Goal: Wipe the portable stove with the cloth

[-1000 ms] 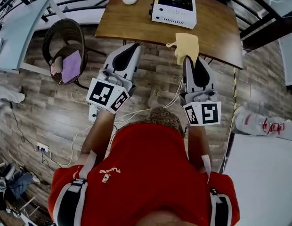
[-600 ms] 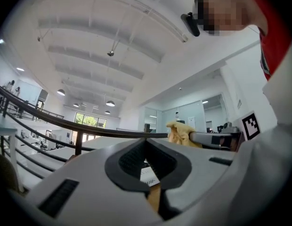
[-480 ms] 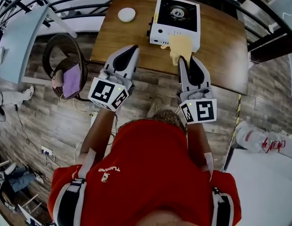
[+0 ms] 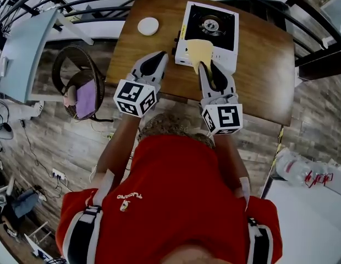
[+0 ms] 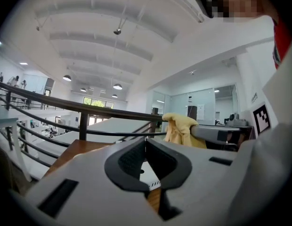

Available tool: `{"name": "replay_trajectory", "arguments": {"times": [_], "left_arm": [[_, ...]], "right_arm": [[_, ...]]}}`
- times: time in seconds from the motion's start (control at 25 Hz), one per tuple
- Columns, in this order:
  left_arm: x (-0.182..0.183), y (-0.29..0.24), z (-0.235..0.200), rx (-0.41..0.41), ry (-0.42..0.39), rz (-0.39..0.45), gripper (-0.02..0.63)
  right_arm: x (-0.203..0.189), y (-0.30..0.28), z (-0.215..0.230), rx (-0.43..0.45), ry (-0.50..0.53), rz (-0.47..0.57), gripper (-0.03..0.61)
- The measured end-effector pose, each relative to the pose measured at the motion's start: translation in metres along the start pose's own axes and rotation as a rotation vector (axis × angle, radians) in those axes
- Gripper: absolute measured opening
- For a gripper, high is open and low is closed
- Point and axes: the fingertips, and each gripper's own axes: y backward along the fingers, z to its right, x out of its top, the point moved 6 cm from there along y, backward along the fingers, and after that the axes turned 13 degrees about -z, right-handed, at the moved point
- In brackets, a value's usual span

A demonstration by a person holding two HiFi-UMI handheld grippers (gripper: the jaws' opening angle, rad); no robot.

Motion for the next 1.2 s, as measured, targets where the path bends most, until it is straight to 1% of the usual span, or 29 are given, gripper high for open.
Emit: {"name": "replay_trajectory", "arguments": {"times": [0.28, 0.32, 0.4, 0.64, 0.76, 0.96, 1.2], "left_arm": [[-0.023, -0.045, -0.025, -0.039, 0.032, -0.132, 0.014], [-0.027, -0.052, -0.028, -0.047, 0.031, -0.154, 0.021], [-0.032, -0.065, -0.034, -0.063, 0.028, -0.199, 0.059], [-0.049, -0.100, -0.053, -0.112, 0.033, -0.334, 0.110], [-0.061, -0.112, -0.059, -0.136, 0.034, -0.400, 0.123], [-0.076, -0.125, -0.070, -0.182, 0.024, -0.477, 0.127], [-0.082, -0.136, -0.070, -0.201, 0.011, -0.539, 0.127]], "right_arm": [[-0.016, -0.039, 0.004, -0.037, -0.037, -0.087, 0.084], [-0.018, -0.045, 0.005, -0.047, -0.041, -0.102, 0.083], [-0.023, -0.058, 0.006, -0.067, -0.050, -0.136, 0.084], [-0.038, -0.097, 0.006, -0.118, -0.057, -0.245, 0.083], [-0.046, -0.113, 0.002, -0.132, -0.059, -0.294, 0.084], [-0.057, -0.139, -0.005, -0.131, -0.069, -0.370, 0.084], [-0.064, -0.156, -0.006, -0.087, -0.069, -0.444, 0.084]]}}
